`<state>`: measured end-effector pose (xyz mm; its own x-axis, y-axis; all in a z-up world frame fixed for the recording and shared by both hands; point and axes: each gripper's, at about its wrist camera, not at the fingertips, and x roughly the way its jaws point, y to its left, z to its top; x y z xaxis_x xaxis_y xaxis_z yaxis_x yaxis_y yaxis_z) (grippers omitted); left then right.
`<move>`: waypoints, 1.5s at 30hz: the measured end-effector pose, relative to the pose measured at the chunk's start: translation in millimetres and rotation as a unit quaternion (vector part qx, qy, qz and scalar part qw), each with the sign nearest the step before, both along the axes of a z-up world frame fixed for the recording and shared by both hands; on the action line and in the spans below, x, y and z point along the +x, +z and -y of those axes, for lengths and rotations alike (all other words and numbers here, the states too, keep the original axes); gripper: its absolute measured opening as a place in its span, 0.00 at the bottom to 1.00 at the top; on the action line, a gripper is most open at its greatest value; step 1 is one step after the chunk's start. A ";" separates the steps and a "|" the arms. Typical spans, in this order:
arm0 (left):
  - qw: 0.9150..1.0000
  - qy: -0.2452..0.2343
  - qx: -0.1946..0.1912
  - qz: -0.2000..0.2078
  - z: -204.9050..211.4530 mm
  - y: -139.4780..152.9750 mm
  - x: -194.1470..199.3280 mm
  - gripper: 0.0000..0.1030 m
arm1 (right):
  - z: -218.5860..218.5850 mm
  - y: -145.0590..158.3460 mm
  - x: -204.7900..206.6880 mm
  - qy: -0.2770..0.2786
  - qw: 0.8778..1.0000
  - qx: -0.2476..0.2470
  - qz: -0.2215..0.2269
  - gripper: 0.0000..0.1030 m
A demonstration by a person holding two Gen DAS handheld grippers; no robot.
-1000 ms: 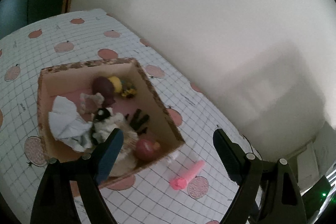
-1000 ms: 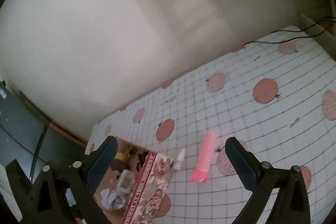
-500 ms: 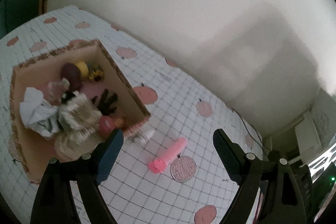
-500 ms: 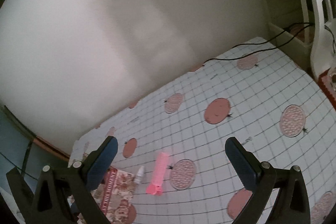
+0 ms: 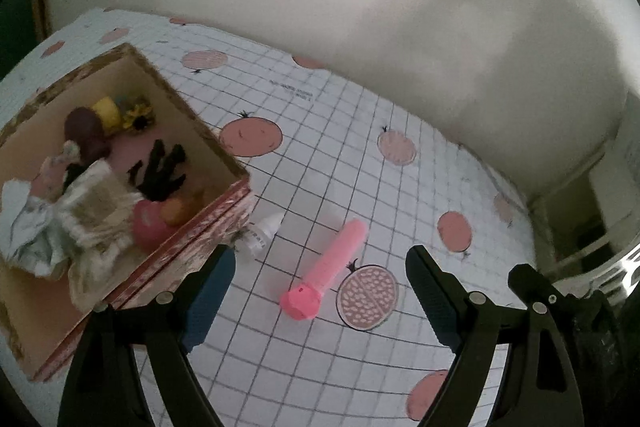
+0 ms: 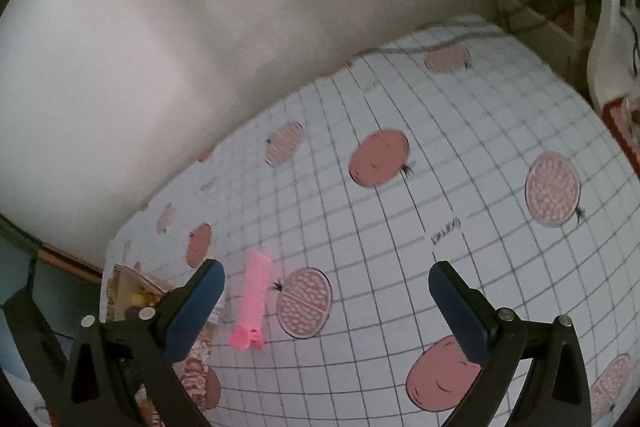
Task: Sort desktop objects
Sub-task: 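Move both tools away from the box toward the pink comb and white bottle, then grasp the pink comb with the left tool while the right tool grasps the white bottle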
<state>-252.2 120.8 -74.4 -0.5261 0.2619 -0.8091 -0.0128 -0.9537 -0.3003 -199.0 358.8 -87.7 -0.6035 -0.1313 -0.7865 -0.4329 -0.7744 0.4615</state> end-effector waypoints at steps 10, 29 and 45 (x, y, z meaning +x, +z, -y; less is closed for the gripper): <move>0.997 -0.056 -0.053 0.031 -29.1 -47.0 -21.6 0.73 | 5.7 -18.7 -5.8 -0.004 1.000 -0.002 0.026 1.00; 0.991 -0.095 -0.082 0.045 -39.0 -70.2 -20.1 0.25 | 18.2 -21.7 -12.8 0.011 0.999 0.011 0.041 1.00; 0.995 0.024 0.012 0.091 19.9 -34.7 29.3 0.24 | 56.2 -14.8 -21.5 0.070 0.994 0.074 0.026 1.00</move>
<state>-222.9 100.9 -109.1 -0.3831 0.2608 -0.8861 0.0898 -0.9443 -0.3167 -220.5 302.6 -102.5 -0.5449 -0.0917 -0.8335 -0.3362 -0.8867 0.3173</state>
